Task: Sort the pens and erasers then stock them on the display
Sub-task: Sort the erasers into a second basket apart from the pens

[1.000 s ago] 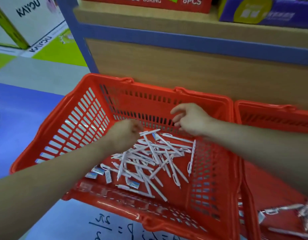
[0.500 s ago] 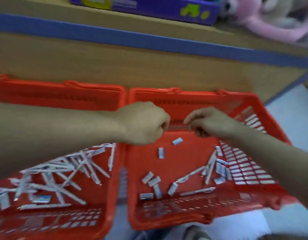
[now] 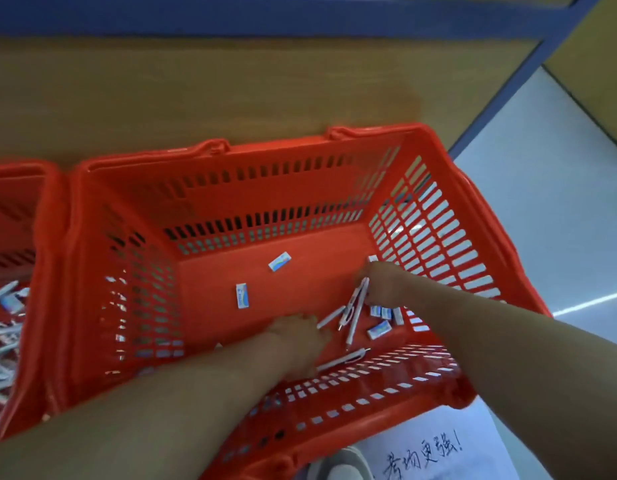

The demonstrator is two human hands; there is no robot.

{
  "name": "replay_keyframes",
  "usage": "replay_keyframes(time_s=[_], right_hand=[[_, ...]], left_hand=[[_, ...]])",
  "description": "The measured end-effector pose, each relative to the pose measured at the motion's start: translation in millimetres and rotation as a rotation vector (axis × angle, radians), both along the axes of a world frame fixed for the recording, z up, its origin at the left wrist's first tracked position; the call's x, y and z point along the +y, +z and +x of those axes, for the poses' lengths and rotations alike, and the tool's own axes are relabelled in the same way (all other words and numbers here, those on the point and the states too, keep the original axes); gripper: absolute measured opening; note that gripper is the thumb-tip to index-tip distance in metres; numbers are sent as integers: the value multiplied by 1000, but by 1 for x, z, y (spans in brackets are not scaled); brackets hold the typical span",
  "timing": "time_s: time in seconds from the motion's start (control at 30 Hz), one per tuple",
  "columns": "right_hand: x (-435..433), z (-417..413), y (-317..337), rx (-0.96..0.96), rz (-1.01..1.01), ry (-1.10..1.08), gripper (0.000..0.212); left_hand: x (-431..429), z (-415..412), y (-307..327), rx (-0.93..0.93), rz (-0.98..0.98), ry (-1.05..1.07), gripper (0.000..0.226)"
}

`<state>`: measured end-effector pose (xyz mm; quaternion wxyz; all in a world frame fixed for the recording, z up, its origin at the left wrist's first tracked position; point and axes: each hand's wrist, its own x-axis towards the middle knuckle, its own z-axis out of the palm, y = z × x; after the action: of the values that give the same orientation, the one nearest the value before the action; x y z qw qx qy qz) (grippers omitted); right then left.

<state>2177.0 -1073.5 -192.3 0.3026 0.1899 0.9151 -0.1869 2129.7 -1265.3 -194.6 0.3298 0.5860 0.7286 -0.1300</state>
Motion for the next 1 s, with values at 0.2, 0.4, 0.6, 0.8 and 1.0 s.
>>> replay_keyframes(time_s=[0.2, 0.4, 0.6, 0.8, 1.0], right_hand=[[4, -4, -21, -43, -50, 79, 24], [-4, -14, -18, -49, 260, 251, 19], [-2, -27, -17, 30, 344, 271, 23], [4, -36, -16, 37, 396, 365, 20], [3, -38, -17, 97, 316, 415, 35]], left_hand=[[4, 5, -14, 37, 10, 39, 64], [-4, -7, -18, 84, 65, 135, 42], [-12, -2, -23, 137, 133, 187, 65], [-7, -2, -28, 203, 115, 197, 46], [-14, -29, -31, 164, 152, 467, 40]])
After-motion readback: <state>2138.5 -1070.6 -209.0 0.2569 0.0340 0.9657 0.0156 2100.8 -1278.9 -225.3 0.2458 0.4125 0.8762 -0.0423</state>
